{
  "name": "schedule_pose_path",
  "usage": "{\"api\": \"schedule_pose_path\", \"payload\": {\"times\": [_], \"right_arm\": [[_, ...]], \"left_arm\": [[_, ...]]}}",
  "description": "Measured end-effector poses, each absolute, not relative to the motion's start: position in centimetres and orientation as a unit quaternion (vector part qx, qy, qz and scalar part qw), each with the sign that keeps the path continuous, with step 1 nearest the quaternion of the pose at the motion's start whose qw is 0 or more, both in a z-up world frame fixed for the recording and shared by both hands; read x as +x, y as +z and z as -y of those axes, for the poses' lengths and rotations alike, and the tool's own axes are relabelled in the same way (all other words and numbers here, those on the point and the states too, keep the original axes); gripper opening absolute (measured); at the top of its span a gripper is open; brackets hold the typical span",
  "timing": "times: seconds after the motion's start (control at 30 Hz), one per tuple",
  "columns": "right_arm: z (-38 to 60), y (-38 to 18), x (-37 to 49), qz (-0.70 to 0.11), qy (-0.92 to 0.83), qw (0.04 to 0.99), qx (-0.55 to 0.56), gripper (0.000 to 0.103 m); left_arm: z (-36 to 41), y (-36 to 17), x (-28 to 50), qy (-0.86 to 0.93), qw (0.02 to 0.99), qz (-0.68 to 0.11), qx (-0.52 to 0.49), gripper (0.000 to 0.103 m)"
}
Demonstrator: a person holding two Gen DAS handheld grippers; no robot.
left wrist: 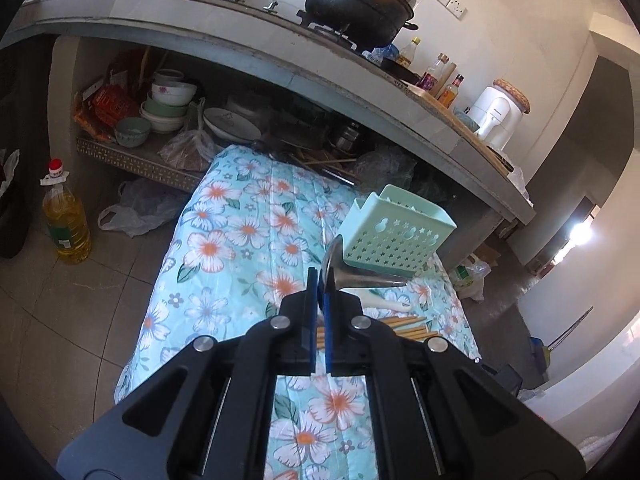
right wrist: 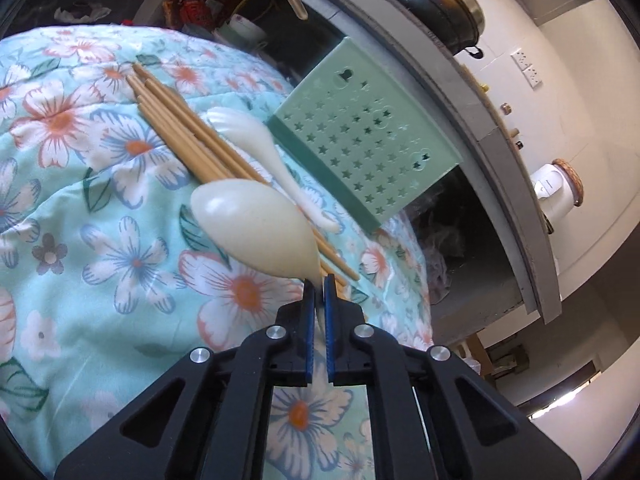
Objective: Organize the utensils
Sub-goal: 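Lift the metal spoon with the left gripper while the right grasps the white ceramic spoon handle, then lower the metal spoon into the green caddy and open the left gripper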
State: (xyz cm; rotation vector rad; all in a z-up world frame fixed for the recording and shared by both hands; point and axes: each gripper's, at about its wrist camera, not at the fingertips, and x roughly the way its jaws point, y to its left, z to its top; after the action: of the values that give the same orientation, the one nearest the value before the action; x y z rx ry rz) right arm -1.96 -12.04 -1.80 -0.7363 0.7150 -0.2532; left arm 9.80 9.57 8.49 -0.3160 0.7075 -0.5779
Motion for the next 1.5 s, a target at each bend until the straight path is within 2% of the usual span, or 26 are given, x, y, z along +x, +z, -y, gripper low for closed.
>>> {"api": "schedule_pose_path", "payload": {"times": [0.23,0.47,0.67,0.87,1.07,1.27,1.33,1.5], "right_arm": [[15.9,3.7,-3.9,-0.319,-0.135,0.910,-0.226,0.004],[21.4,10.0,-5.1,-0.247,-0.142,0.955,-0.079,0.004],[25.8,12.5,-5.0,-0.215,-0.120,0.969,0.023,0.004],[28.3,13.4,-4.0,-0.198,-0.095,0.973,0.074,0.004],[30.4,14.2,-2.1,-0.193,-0.043,0.970,0.139,0.004],[31.6,16.3,1.1,-0.175,0.008,0.968,0.180,0.004],[31.8,17.3,2.4,-0.165,0.025,0.968,0.188,0.004],[32.0,19.3,6.3,-0.138,0.074,0.963,0.219,0.004]], "left_arm": [[-5.3,13.5,13.0,-0.286,0.913,-0.267,-0.116,0.001],[3.2,17.8,15.0,-0.242,0.951,-0.181,0.064,0.001],[8.6,17.5,15.9,-0.228,0.935,-0.192,0.195,0.001],[11.4,15.2,18.7,-0.221,0.911,-0.246,0.246,0.001],[11.6,13.1,21.9,-0.255,0.896,-0.309,0.190,0.003],[10.3,11.6,24.3,-0.300,0.883,-0.354,0.074,0.018],[9.6,11.2,24.7,-0.316,0.878,-0.359,0.031,0.028],[8.2,10.5,25.0,-0.326,0.877,-0.352,-0.028,0.032]]}}
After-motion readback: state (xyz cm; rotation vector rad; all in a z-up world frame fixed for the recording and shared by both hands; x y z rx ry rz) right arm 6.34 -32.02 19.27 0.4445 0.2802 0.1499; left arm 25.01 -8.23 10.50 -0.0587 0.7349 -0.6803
